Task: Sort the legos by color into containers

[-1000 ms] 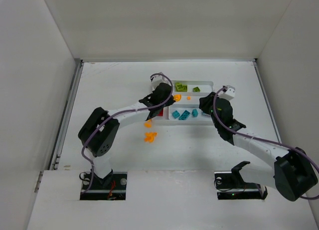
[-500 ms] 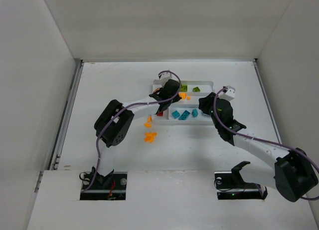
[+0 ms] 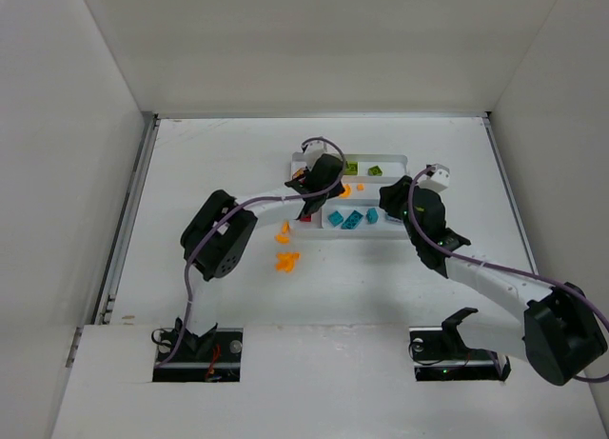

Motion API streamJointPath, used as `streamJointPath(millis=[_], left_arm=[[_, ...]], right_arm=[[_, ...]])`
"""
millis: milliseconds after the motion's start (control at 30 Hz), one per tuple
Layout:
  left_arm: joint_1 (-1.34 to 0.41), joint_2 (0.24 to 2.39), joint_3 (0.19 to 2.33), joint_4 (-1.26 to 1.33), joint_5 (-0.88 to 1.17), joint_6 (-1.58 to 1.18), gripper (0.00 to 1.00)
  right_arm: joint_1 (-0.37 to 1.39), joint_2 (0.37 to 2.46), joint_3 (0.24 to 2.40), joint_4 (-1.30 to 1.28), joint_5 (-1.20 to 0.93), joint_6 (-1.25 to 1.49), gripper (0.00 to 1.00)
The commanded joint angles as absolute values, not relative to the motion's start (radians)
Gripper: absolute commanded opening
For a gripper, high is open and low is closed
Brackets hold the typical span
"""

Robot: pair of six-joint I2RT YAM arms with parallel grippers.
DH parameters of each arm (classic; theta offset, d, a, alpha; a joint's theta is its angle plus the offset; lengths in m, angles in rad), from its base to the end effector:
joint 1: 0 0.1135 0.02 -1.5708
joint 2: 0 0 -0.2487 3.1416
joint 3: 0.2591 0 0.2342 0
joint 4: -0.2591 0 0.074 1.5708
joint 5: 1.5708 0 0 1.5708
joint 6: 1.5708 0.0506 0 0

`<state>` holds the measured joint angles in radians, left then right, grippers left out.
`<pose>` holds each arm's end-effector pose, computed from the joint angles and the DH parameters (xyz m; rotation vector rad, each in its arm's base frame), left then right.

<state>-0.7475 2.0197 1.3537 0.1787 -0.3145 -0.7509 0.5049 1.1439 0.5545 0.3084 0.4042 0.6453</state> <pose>0.3413 -0.2951 0.1877 -0.2019 2.0787 -0.6107 0.2323 0.1056 0.2305 0.4095 1.8046 0.4338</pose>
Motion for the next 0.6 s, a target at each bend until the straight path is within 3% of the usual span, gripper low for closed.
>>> streamJointPath(millis=[0,200,367,567], left_arm=[[-0.757,1.844,1.271,0.210,-0.363,-0.706,0.24],[-0.748,1.528,0.916,0.215,-0.408,-0.692,0.25],[-0.754,1.257,0.626,0.148,-0.465,-0.710,0.27],[-0.762,1.230,0.546,0.106,-0.423,-0.681,0.27]], right_arm=[[0.504,1.143,0.563,0.371,0.385,0.643,0.45],[0.533,1.177,0.597,0.364,0.364,0.623,0.33],[0.577,1.172,0.609,0.365,0.373,0.600,0.35],[0.581,1.180,0.612,0.367,0.373,0.597,0.37]])
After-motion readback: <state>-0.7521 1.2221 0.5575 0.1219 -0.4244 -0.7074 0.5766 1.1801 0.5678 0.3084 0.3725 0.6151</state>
